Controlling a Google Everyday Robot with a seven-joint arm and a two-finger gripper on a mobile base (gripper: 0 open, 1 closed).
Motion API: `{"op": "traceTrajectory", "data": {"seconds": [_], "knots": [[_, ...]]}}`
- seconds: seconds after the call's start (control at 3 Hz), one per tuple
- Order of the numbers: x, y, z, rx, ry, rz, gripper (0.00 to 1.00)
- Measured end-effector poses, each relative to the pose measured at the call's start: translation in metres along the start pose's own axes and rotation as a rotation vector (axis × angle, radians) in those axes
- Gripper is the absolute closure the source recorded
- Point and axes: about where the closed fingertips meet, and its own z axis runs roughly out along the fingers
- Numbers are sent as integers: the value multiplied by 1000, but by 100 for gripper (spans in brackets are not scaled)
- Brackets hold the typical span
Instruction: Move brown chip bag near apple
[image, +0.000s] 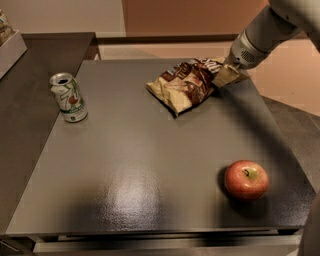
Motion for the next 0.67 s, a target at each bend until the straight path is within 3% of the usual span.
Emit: {"op": "traceTrajectory", "data": {"seconds": [0.67], "knots": [[-2, 54, -30, -17, -18, -55, 100]]}}
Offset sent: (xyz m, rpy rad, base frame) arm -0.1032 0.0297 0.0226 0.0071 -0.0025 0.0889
